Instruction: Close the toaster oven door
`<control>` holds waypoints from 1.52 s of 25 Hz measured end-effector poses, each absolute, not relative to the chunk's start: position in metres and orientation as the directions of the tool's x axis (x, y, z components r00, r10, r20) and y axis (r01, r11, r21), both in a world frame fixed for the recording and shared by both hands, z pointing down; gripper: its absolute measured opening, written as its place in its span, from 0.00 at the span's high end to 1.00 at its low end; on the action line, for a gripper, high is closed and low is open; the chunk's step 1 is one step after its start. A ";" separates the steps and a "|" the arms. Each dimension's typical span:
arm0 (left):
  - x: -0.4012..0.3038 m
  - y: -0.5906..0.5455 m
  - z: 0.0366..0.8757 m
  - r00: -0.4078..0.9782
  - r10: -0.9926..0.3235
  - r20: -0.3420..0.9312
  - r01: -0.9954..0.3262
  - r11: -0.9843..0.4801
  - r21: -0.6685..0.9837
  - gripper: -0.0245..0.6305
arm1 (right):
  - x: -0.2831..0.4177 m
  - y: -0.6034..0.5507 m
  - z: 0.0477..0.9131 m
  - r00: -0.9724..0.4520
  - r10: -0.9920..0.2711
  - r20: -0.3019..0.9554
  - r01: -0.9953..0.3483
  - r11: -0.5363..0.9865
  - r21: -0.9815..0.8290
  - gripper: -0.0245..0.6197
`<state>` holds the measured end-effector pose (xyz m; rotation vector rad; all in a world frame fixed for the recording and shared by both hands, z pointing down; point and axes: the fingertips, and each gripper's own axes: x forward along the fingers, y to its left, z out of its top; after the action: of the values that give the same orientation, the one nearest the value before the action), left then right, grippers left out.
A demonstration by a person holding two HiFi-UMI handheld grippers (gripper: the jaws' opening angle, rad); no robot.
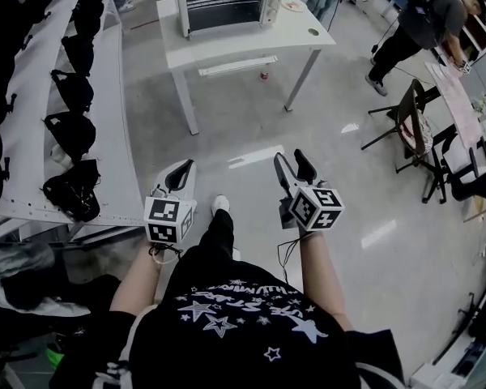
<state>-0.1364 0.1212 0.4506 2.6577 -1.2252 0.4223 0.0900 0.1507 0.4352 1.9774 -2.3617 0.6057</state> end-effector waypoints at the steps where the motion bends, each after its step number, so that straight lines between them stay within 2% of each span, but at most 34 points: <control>1: -0.134 0.111 0.452 0.619 -0.712 0.332 -0.765 -0.642 0.051 0.93 | 0.093 0.141 0.438 -0.206 -0.946 0.252 -0.949 0.130 -0.288 0.61; 18: -0.118 -0.111 0.465 0.599 -0.730 0.330 -0.791 -0.602 0.106 0.93 | 0.130 -0.079 0.443 -0.171 -0.932 0.321 -0.973 0.107 -0.206 0.61; 27: -0.127 -0.139 0.479 0.580 -0.732 0.357 -0.807 -0.577 0.126 0.93 | 0.131 -0.111 0.472 -0.153 -0.907 0.392 -0.980 0.087 -0.181 0.61; 38: -0.120 -0.163 0.493 0.507 -0.764 0.399 -0.852 -0.513 0.099 0.93 | 0.169 -0.171 0.521 -0.089 -0.891 0.444 -0.990 0.031 -0.137 0.62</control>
<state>-0.1204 -0.1634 0.4934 2.4694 -1.3618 0.4450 0.1692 -0.1711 0.5212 1.9424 -2.0708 0.6080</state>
